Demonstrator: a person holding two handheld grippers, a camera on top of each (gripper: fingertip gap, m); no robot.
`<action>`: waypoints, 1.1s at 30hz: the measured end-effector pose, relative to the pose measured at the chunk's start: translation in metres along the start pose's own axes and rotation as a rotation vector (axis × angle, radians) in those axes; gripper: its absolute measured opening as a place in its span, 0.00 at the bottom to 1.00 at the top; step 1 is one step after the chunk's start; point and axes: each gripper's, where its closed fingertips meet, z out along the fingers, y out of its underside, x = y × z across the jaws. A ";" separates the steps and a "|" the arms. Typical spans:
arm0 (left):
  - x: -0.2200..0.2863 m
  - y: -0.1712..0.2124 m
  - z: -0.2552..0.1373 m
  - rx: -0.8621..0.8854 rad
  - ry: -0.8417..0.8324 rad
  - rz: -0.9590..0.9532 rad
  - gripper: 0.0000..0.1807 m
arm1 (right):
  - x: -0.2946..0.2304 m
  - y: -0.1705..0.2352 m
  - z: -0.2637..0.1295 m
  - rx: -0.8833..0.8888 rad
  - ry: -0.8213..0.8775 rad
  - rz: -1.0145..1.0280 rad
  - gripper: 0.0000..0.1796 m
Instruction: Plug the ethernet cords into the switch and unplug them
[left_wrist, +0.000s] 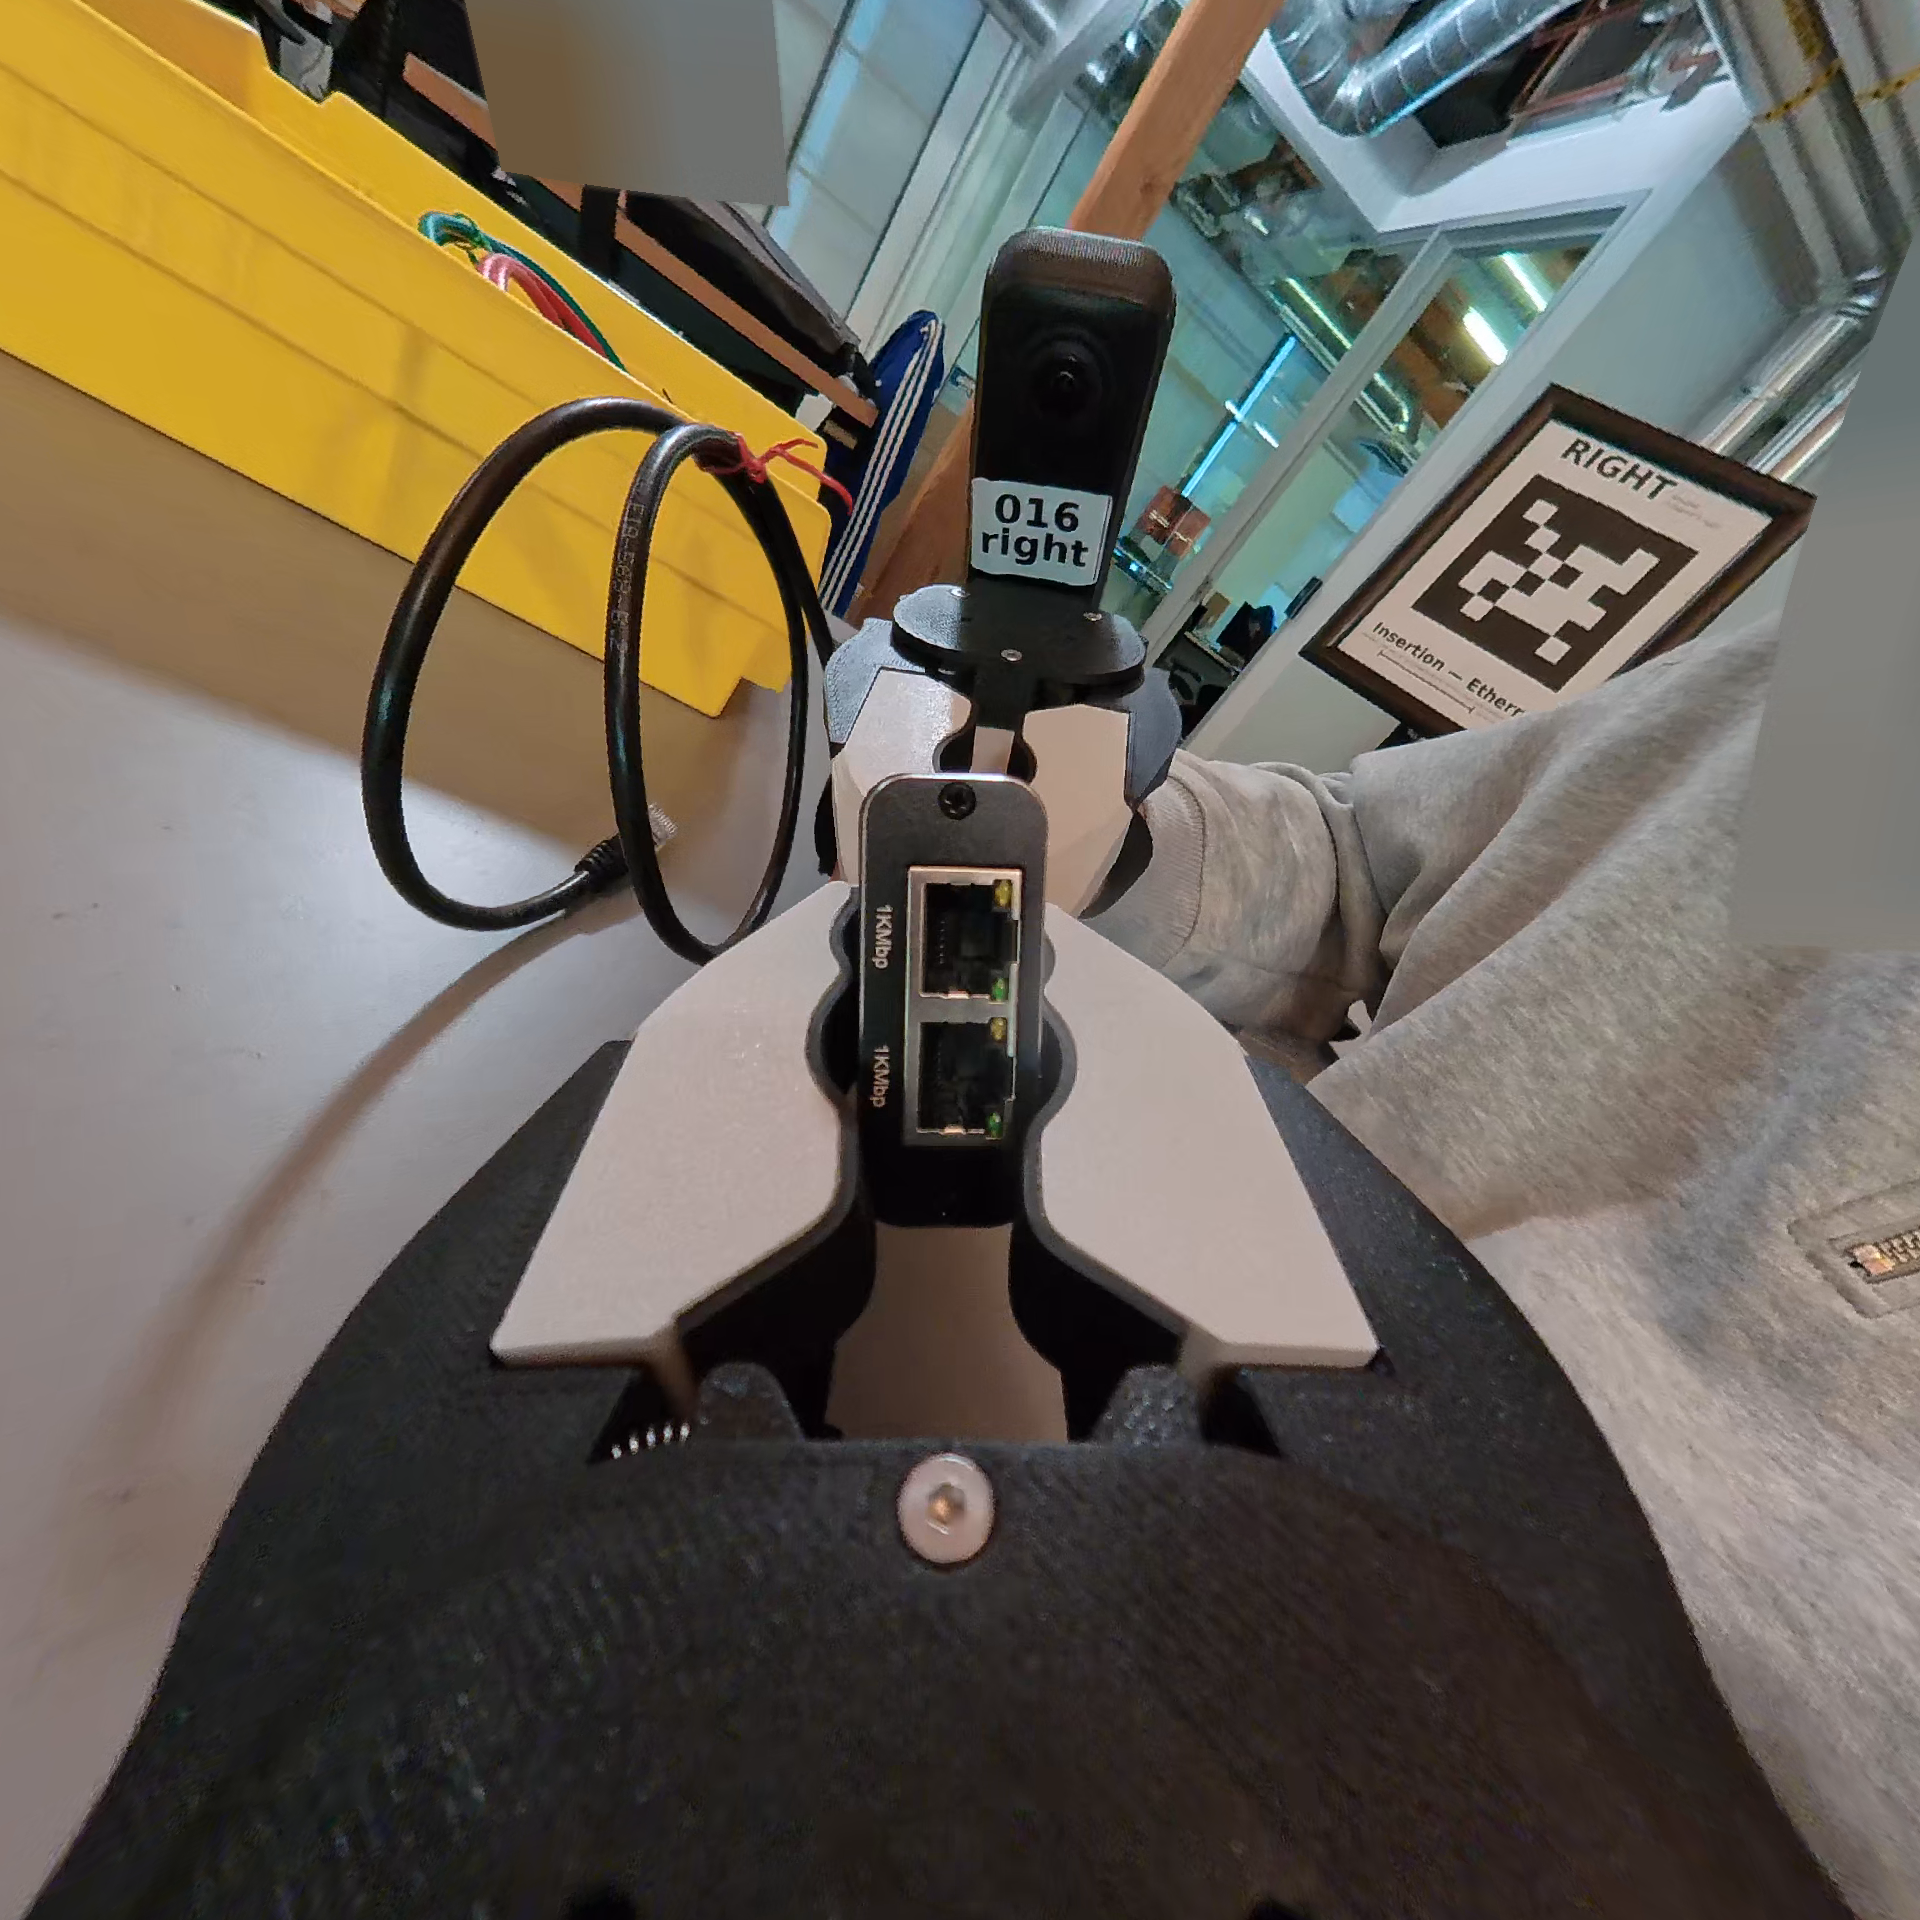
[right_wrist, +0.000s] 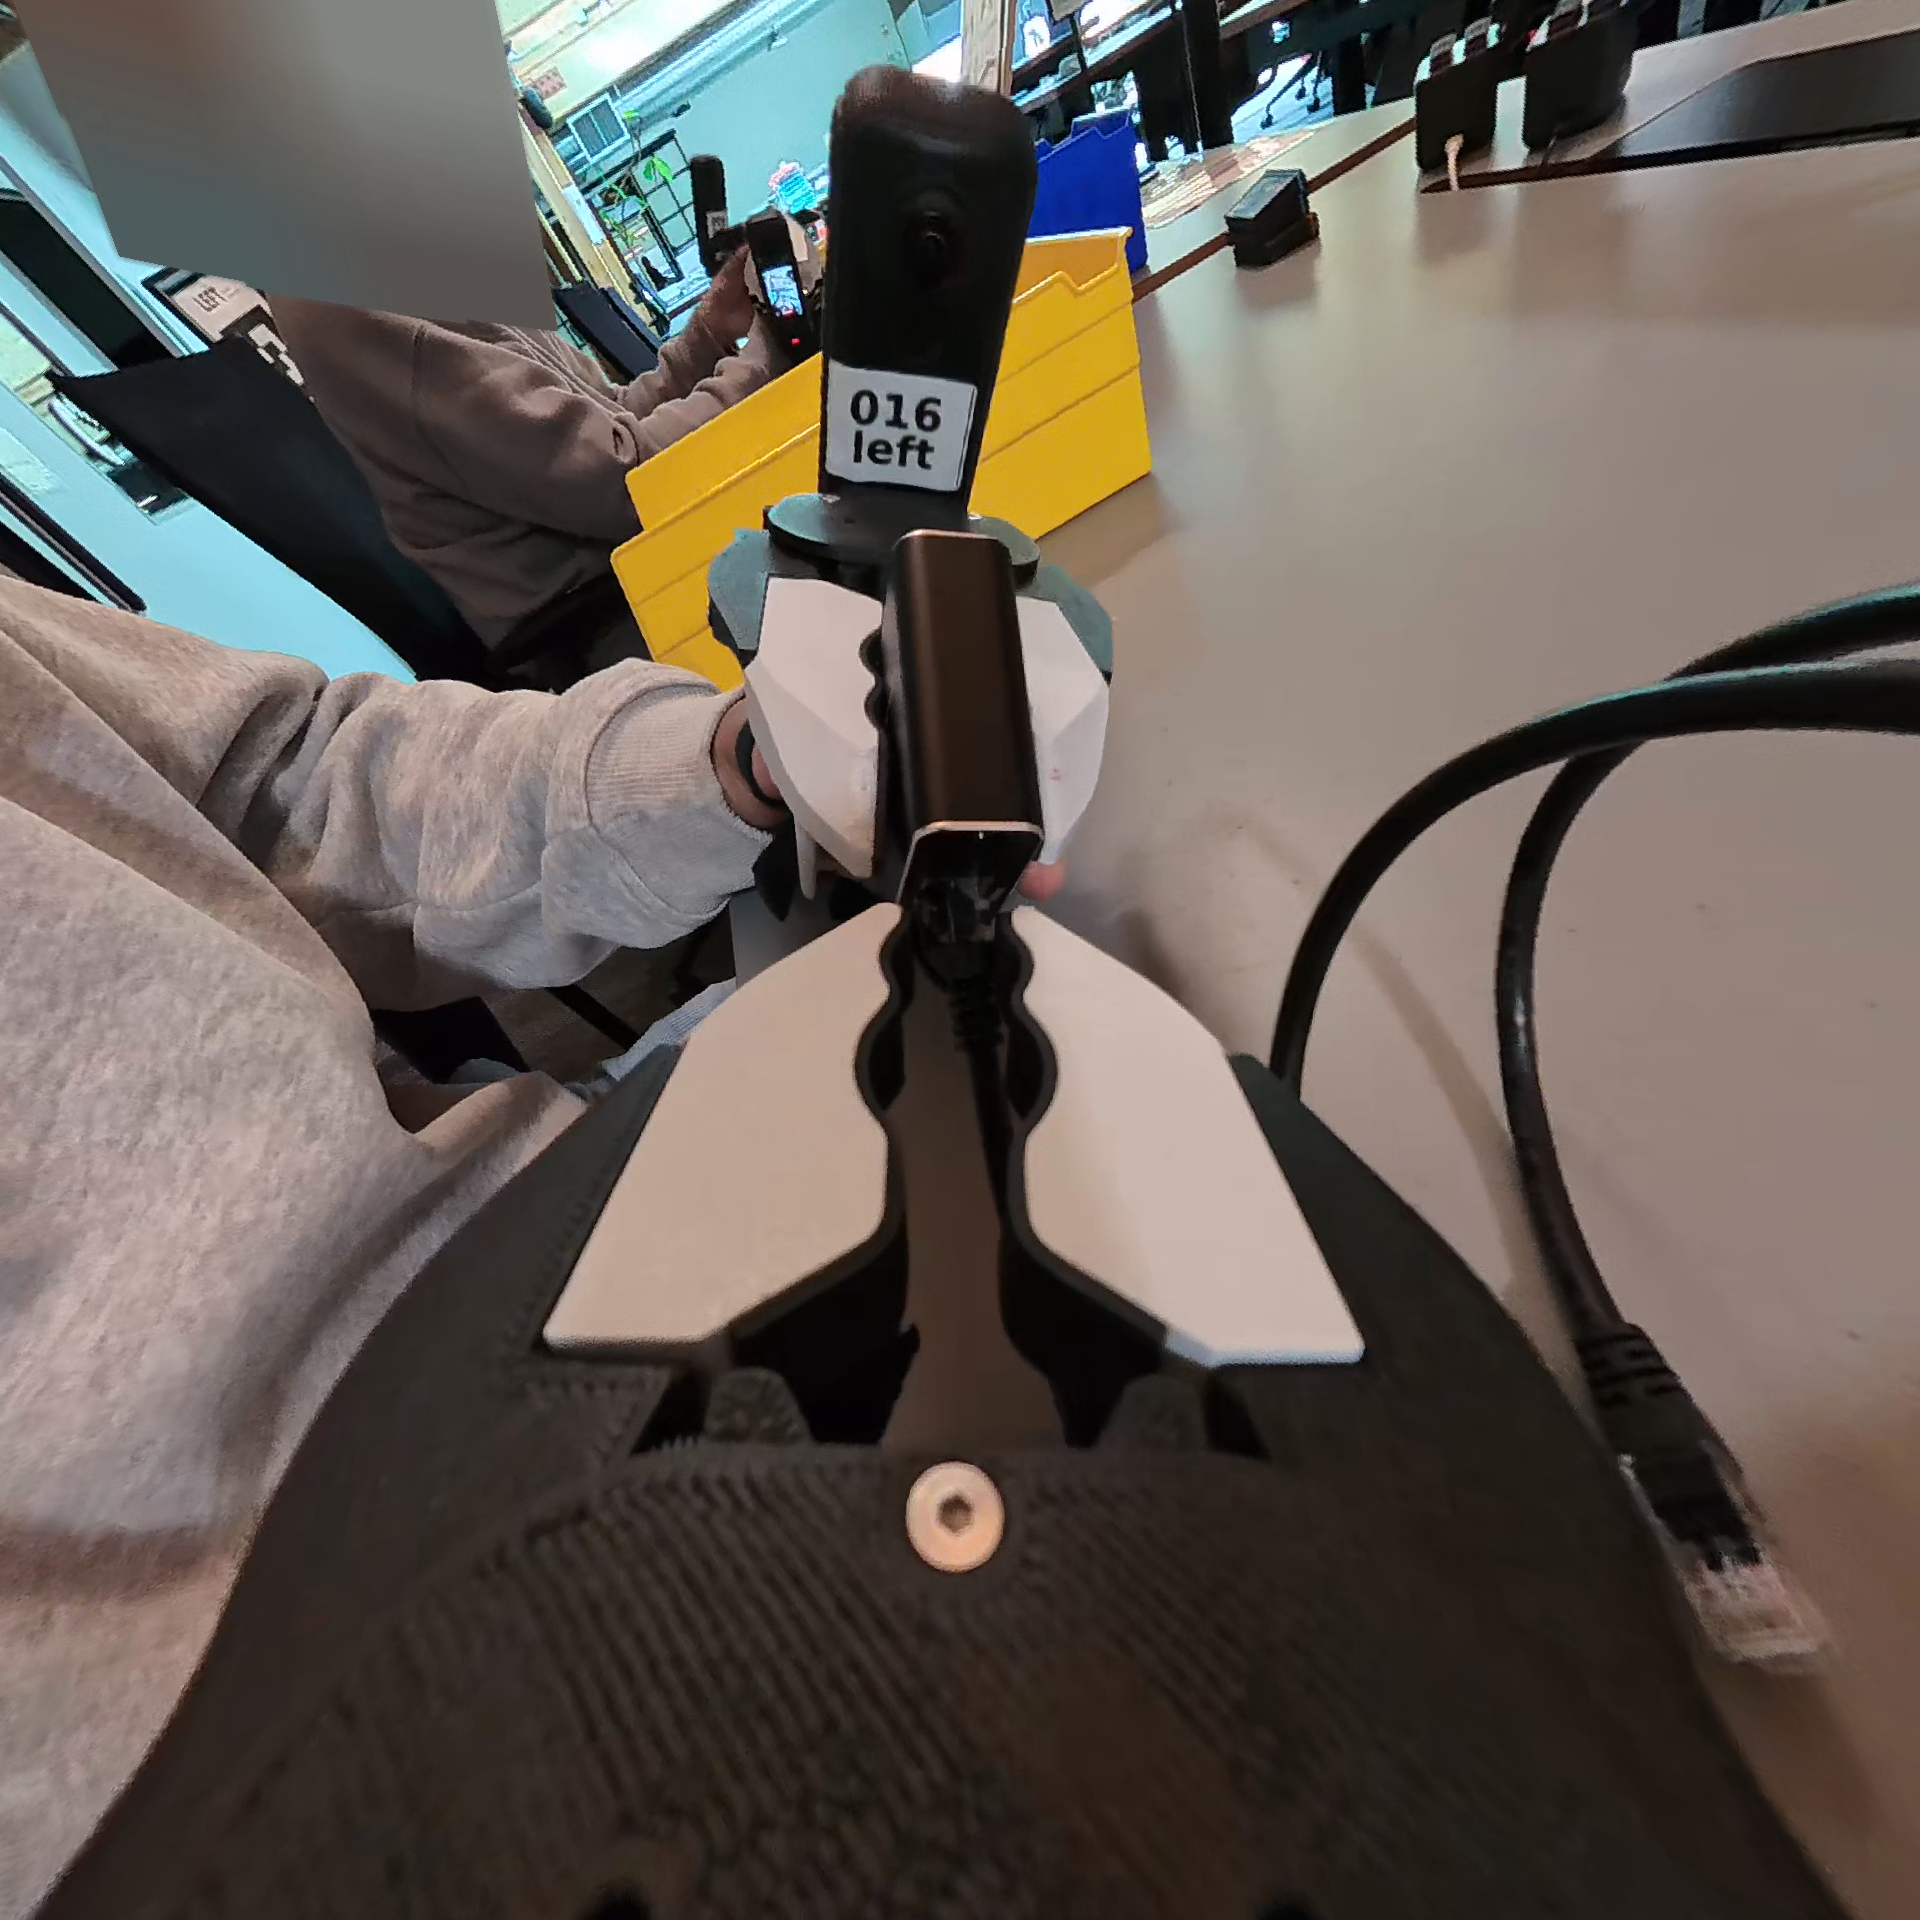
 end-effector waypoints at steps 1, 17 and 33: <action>0.000 0.000 0.000 0.002 -0.003 0.000 0.15 | 0.000 0.000 0.000 0.000 0.005 0.006 0.08; -0.002 -0.001 0.002 0.033 0.014 -0.069 0.15 | 0.005 0.001 0.001 -0.025 0.082 0.005 0.07; -0.003 -0.015 0.001 0.089 0.033 -0.096 0.14 | 0.005 -0.011 -0.002 0.001 0.092 0.001 0.07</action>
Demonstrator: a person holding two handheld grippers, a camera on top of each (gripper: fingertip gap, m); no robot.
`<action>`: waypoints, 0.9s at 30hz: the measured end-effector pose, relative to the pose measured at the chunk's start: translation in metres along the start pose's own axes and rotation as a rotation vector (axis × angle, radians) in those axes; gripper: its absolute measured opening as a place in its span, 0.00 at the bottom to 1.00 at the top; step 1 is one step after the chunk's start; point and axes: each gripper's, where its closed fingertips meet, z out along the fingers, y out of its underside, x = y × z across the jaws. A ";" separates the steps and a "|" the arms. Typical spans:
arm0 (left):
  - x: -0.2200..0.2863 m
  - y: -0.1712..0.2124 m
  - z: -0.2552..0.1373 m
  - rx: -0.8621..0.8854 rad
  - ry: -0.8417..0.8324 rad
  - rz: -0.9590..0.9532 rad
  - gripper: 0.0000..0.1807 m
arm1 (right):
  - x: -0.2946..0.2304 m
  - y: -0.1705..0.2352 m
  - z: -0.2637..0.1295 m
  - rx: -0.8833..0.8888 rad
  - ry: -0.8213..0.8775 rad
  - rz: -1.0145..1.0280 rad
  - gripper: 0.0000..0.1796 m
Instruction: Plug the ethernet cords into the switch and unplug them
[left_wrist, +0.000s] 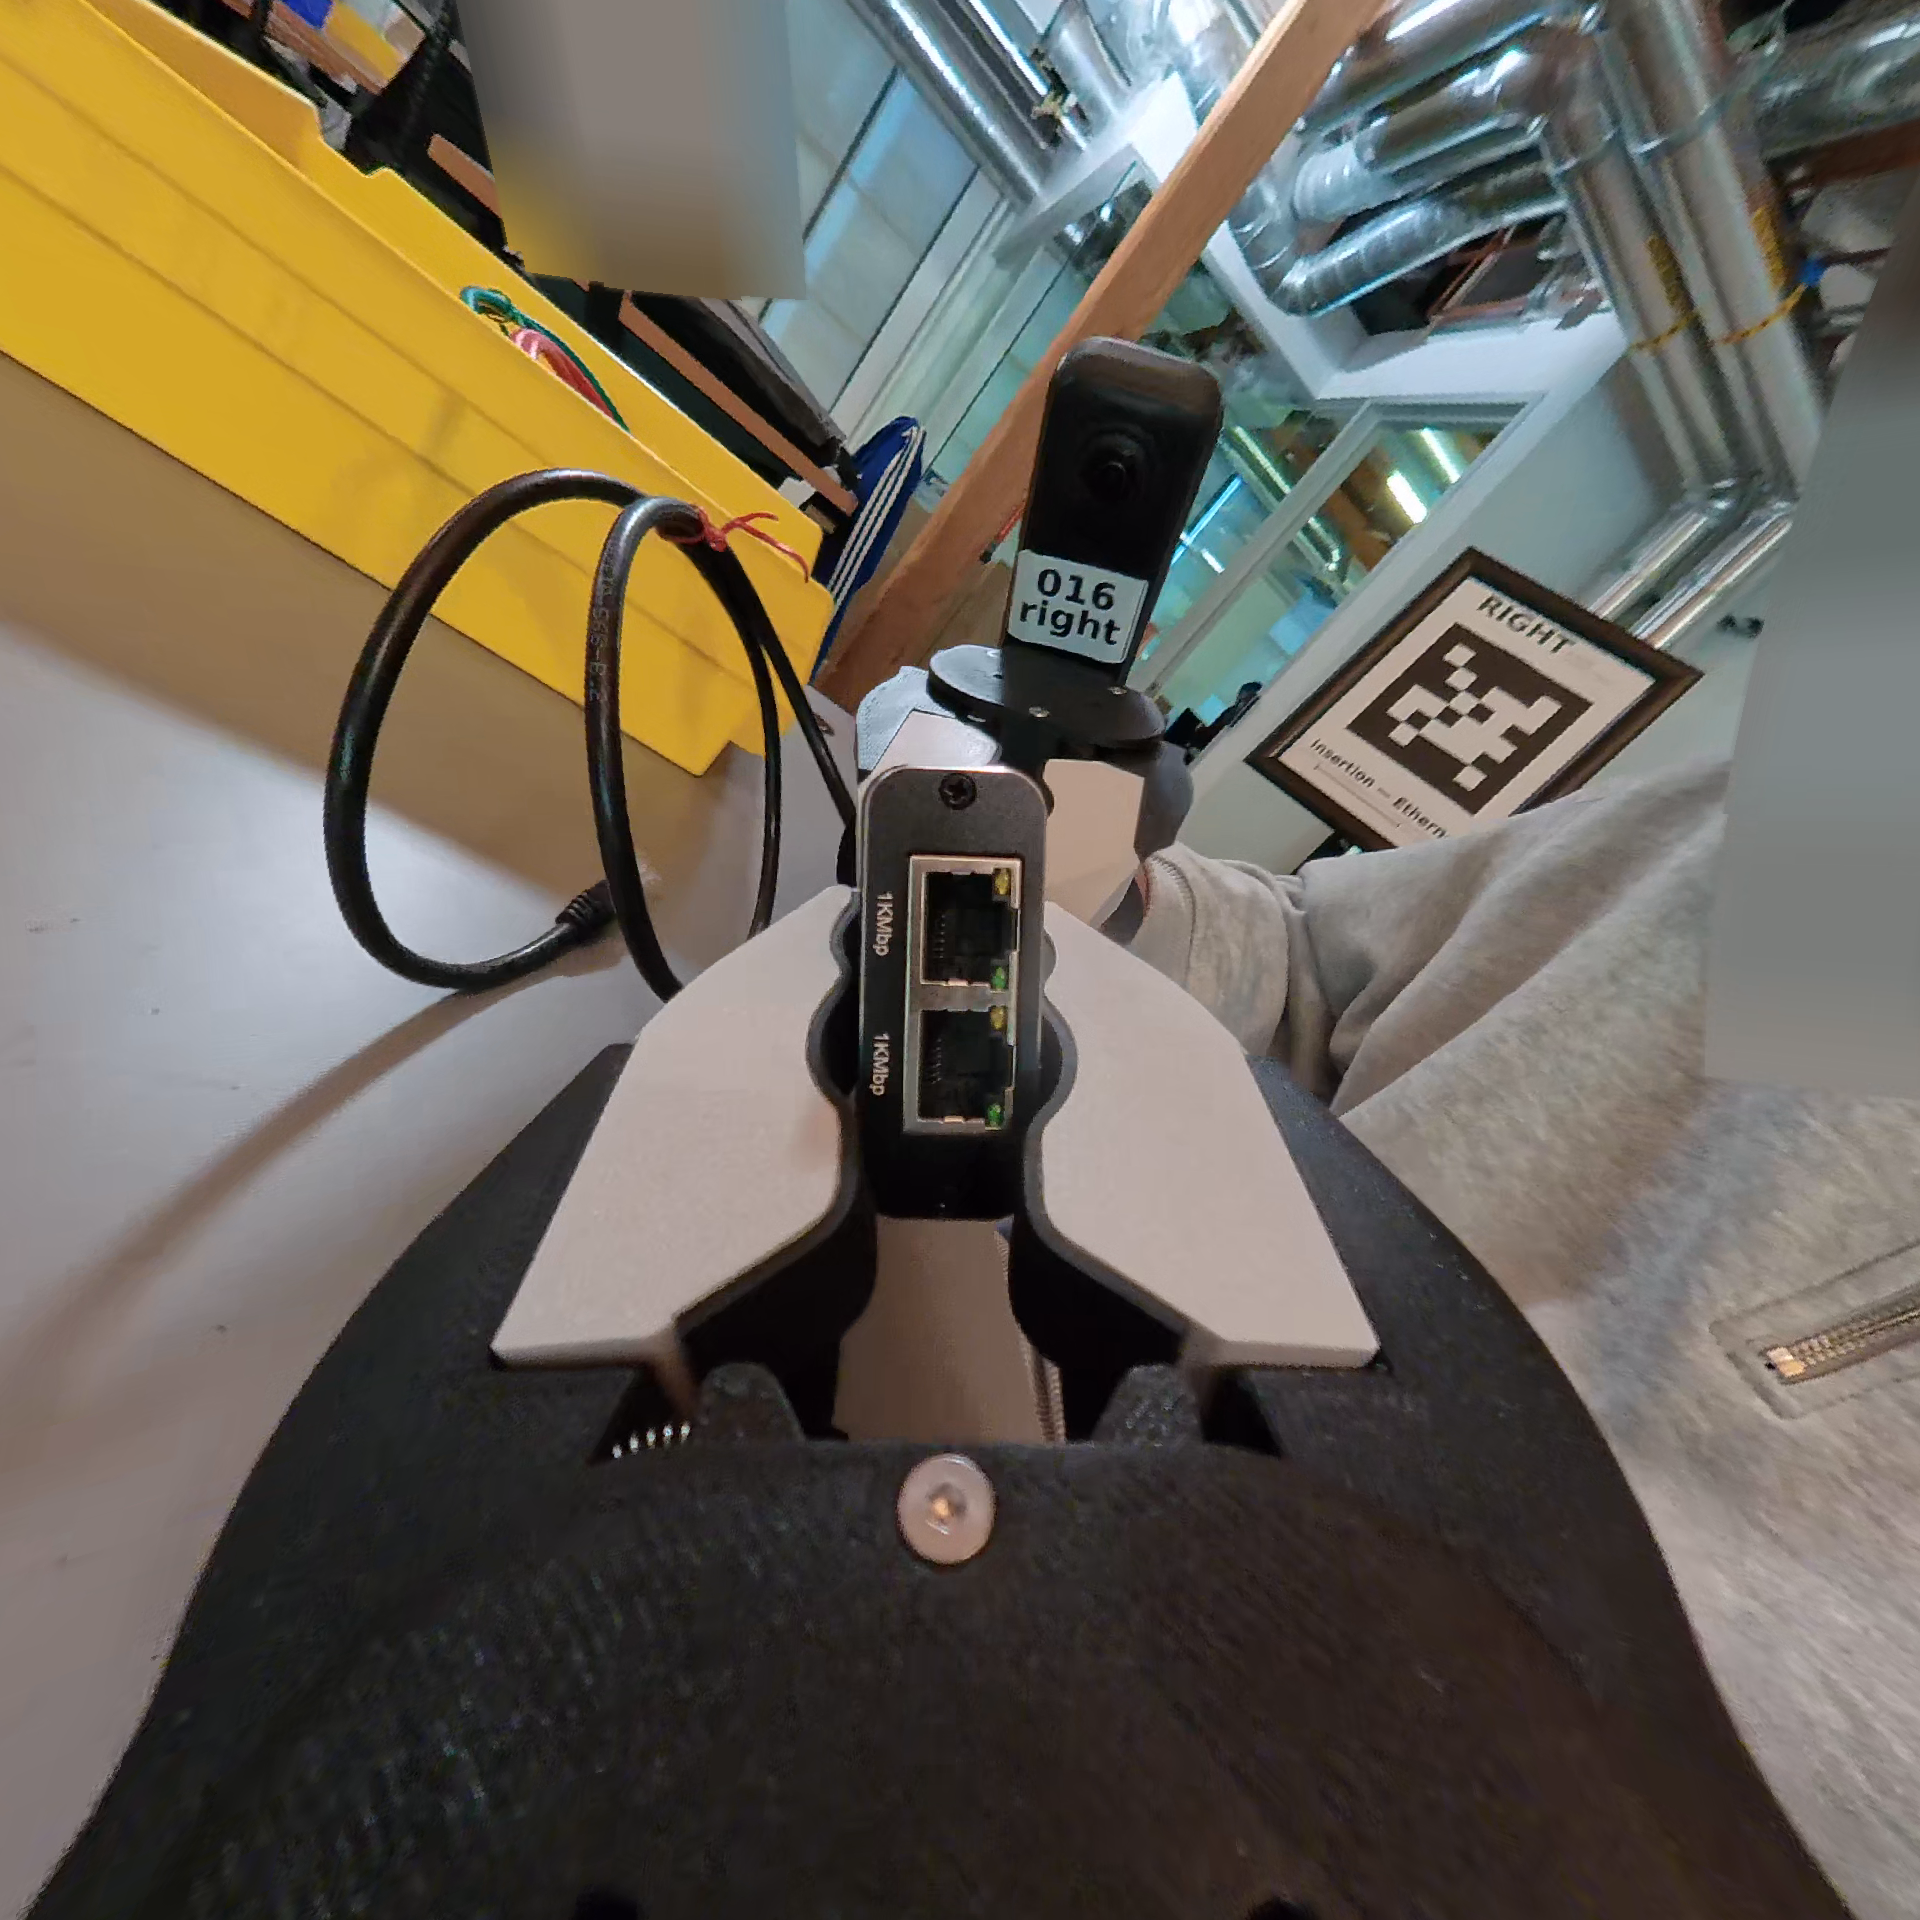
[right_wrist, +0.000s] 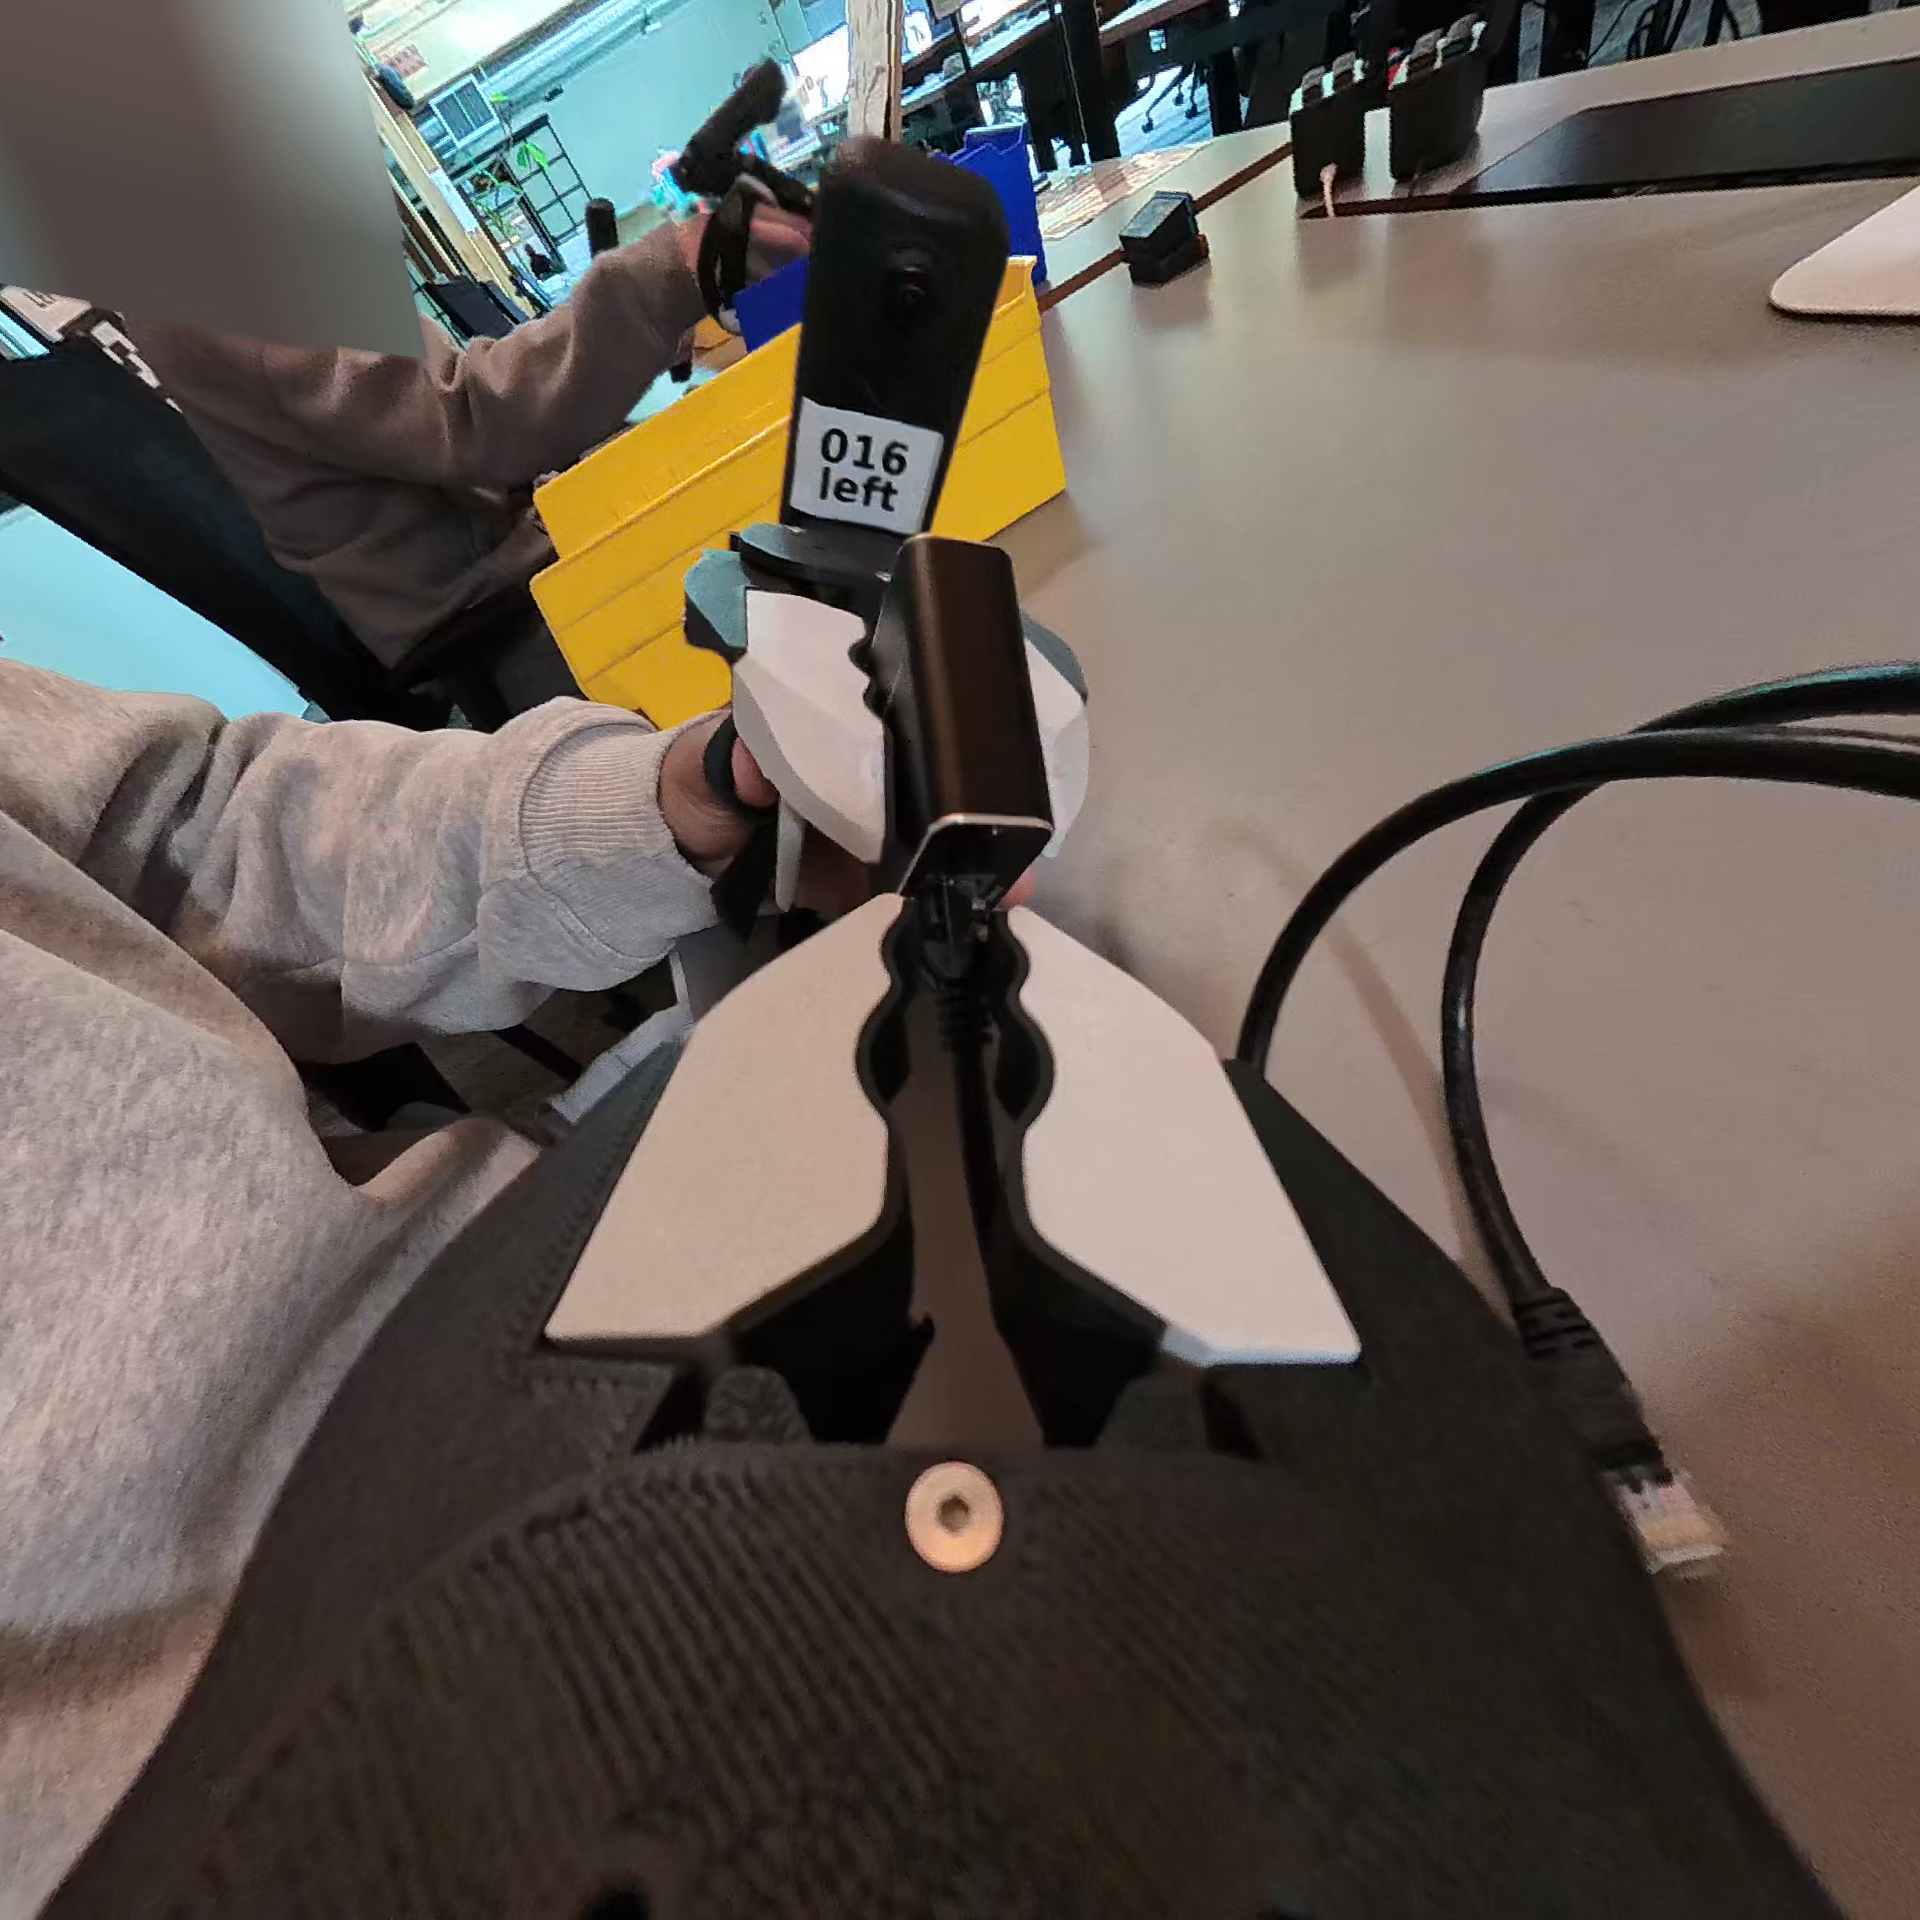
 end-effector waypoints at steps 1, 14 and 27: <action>0.001 -0.001 0.000 0.004 0.009 -0.007 0.14 | -0.001 -0.001 0.000 0.005 -0.008 0.006 0.07; -0.008 -0.062 -0.075 0.254 -0.106 0.012 0.15 | 0.014 -0.031 -0.035 0.231 -0.069 0.164 0.07; -0.023 -0.039 -0.063 0.200 -0.110 -0.038 0.14 | -0.020 -0.010 -0.009 0.106 -0.172 0.022 0.08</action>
